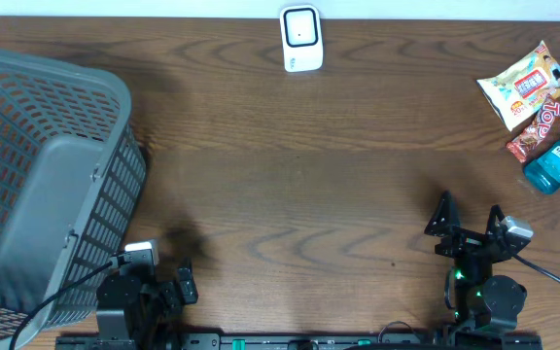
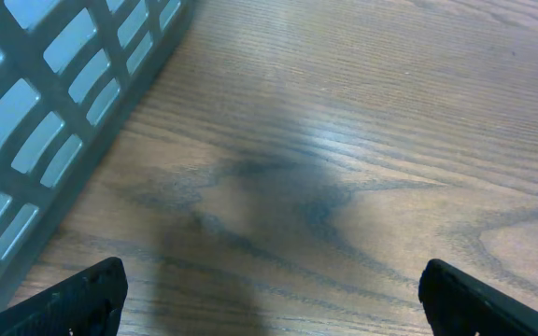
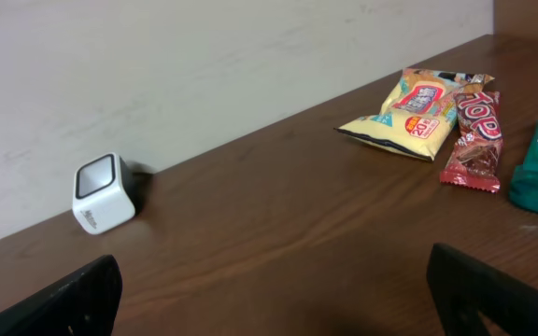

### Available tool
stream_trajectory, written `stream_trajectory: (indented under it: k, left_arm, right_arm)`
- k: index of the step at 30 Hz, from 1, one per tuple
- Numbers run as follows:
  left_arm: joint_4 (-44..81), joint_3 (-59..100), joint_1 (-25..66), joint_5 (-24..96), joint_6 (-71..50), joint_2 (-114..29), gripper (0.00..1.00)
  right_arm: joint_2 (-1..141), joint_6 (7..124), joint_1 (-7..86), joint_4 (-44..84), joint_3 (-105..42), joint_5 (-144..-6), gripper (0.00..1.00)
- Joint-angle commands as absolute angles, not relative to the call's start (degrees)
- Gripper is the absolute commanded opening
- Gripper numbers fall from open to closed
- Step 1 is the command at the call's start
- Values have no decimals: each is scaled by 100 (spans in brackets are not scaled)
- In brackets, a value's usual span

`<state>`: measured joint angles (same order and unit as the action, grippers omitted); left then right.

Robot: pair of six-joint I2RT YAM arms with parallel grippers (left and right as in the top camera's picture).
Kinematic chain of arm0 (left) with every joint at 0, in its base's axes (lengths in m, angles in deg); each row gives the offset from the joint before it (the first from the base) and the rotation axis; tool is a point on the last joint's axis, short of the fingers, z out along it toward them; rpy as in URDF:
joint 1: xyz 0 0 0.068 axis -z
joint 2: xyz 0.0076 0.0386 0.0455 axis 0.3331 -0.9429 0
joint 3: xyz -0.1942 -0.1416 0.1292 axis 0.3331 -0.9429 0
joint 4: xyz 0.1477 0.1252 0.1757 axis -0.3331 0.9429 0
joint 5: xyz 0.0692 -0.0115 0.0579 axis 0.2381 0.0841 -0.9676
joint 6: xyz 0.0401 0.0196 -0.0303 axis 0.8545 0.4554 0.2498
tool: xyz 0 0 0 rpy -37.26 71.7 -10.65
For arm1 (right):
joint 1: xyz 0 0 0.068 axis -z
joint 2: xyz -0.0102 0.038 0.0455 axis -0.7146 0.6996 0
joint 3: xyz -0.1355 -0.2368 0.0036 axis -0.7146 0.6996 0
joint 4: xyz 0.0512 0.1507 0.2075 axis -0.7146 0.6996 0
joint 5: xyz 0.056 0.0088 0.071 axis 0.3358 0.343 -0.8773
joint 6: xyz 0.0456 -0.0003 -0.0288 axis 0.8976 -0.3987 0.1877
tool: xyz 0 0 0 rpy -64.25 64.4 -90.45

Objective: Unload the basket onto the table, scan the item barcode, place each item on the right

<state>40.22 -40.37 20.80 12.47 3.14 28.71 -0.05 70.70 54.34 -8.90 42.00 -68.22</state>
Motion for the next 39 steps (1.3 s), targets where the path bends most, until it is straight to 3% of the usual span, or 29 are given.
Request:
stream_trajectory:
  k: [1, 8, 22, 39]
  left_arm:
    - [4097, -4002, 2082, 1218, 305, 2908, 100]
    - [3782, -4008, 2084, 1229, 303, 2910, 100]
    - [-928, -5556, 2084, 1352, 768, 2917, 100]
    - [-1228, -5947, 2093, 1288, 1295, 2917, 100]
  right_arm:
    - [-45, 7105, 5386, -861, 4204, -6732, 99]
    - [-45, 7105, 5386, -861, 4204, -6732, 99]
    - [-45, 7105, 5386, -861, 4204, -6732, 99]
    - [-45, 7105, 5386, -861, 4204, -6732, 99]
